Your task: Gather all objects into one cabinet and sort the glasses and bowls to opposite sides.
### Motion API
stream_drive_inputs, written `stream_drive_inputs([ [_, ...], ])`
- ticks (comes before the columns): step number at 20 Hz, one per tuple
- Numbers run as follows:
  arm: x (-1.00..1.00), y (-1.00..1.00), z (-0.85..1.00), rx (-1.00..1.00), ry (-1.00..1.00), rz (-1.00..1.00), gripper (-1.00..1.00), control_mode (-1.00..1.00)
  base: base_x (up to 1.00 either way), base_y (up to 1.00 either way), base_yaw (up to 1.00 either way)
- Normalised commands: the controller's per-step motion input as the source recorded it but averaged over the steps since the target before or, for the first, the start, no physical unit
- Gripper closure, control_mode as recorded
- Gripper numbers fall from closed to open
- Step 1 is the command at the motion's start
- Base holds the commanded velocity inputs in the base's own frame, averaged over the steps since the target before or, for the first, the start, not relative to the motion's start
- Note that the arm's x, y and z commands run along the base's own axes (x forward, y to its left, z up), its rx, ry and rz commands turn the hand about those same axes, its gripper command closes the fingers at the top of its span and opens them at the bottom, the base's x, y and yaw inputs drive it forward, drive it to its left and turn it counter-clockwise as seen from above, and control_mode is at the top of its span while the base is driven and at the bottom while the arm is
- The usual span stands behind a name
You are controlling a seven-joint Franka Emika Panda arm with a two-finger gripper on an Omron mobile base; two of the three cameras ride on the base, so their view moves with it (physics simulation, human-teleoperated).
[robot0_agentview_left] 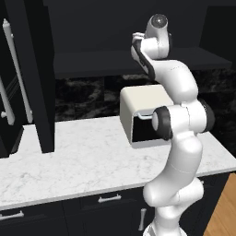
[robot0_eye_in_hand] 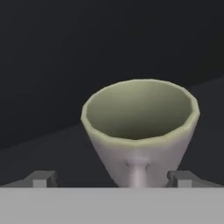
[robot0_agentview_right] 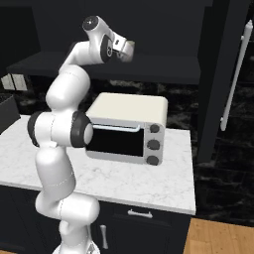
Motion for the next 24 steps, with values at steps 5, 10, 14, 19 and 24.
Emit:
stream_drive_inputs([
  [5, 0.12, -0.01, 0.00, 0.00, 0.00, -0.01, -1.00, -1.00, 0.00, 0.00, 0.00],
  [10, 0.06, -0.23, 0.00, 0.03, 0.00, 0.00, -1.00, -1.00, 0.00, 0.00, 0.00],
  [14, 0.00, 0.00, 0.00, 0.00, 0.00, 0.00, -1.00, -1.00, 0.00, 0.00, 0.00],
  [19, 0.03, 0.18, 0.00, 0.00, 0.00, 0.00, 1.00, -1.00, 0.00, 0.00, 0.00],
  [24, 0.01, 0.04, 0.00, 0.00, 0.00, 0.00, 1.00, -1.00, 0.00, 0.00, 0.00],
])
